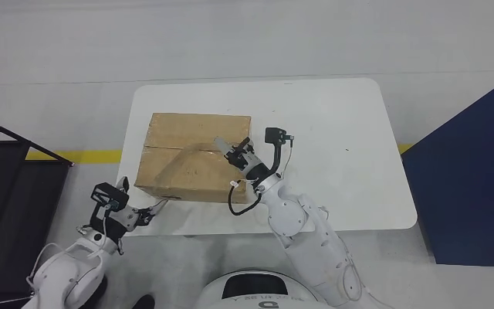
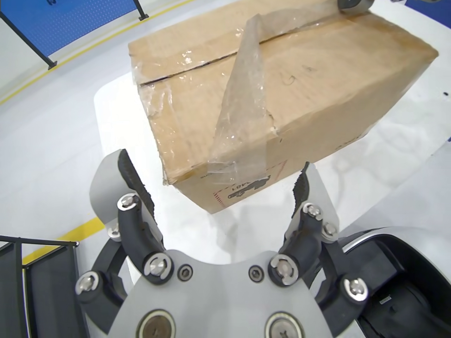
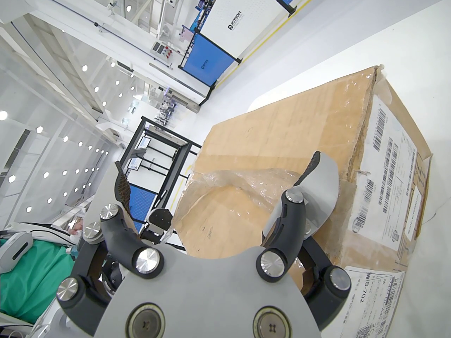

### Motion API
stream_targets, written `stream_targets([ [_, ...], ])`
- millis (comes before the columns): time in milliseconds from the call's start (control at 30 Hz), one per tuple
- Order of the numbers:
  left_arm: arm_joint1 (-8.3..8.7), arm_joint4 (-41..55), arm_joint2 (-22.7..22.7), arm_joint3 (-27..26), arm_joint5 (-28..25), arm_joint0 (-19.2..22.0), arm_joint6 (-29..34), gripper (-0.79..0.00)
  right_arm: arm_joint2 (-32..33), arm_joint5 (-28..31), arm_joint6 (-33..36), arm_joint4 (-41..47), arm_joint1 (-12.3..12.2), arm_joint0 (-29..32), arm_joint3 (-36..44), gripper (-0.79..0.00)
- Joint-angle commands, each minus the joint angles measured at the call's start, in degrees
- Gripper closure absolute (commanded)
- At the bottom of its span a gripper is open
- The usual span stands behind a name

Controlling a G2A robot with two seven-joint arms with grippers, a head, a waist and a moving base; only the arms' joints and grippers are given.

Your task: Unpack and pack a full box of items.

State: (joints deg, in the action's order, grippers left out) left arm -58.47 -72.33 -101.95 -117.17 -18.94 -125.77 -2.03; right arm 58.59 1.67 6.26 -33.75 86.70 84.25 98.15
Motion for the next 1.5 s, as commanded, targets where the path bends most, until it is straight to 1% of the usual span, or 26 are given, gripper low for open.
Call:
stream_targets([
  [0,-0.09,-0.1,0.2,-0.2,0.3,0.0,-0.3,-0.785,0.0,0.0,0.0,0.0,0.0,0.0,0.0,-0.785],
  [200,-0.42,-0.7,0.1,0.2,2.4,-0.4,-0.6,-0.785,0.0,0.0,0.0,0.0,0.0,0.0,0.0,-0.785],
  [467,-0.73,-0.1,-0.5,-0.7,3.1,-0.1,0.6,-0.785,0.0,0.0,0.0,0.0,0.0,0.0,0.0,-0.785],
  [567,-0.79,1.5,-0.1,-1.0,1.6,0.4,2.5,-0.785,0.0,0.0,0.0,0.0,0.0,0.0,0.0,-0.785],
  [633,-0.76,2.5,-0.3,-1.2,0.5,1.6,4.4,-0.785,0.0,0.0,0.0,0.0,0.0,0.0,0.0,-0.785],
  [800,-0.74,2.6,0.0,-1.4,0.1,3.8,7.8,-0.776,0.0,0.0,0.0,0.0,0.0,0.0,0.0,-0.785],
  [833,-0.76,2.5,0.0,-1.6,0.0,4.1,8.0,-0.717,0.0,0.0,0.0,0.0,0.0,0.0,0.0,-0.785],
  [933,-0.81,2.7,-0.4,-2.0,-0.3,4.0,8.1,-0.456,0.0,0.0,0.0,0.0,0.0,0.0,0.0,-0.785],
  [967,-0.84,2.6,-0.7,-2.0,-0.3,3.9,8.2,-0.406,0.0,0.0,0.0,0.0,0.0,0.0,0.0,-0.785],
  [1000,-0.85,2.4,-0.8,-1.8,-0.3,3.8,8.2,-0.376,0.0,0.0,0.0,0.0,0.0,0.0,0.0,-0.785],
  [1100,-0.91,2.2,-1.3,-1.2,-0.2,3.9,8.4,-0.305,0.0,0.0,0.0,0.0,0.0,0.0,0.0,-0.785],
  [1167,-0.96,2.3,-1.7,-1.0,-0.2,4.0,8.4,-0.280,0.0,0.0,0.0,0.0,0.0,0.0,0.0,-0.785],
  [1233,-0.99,2.4,-2.1,-0.9,-0.1,4.0,8.4,-0.237,0.0,0.0,0.0,0.0,0.0,0.0,0.0,-0.785],
  [1467,-1.23,3.4,-4.3,-2.6,-0.4,2.9,7.0,-0.163,0.0,0.0,0.0,0.0,0.0,0.0,0.0,-0.785],
])
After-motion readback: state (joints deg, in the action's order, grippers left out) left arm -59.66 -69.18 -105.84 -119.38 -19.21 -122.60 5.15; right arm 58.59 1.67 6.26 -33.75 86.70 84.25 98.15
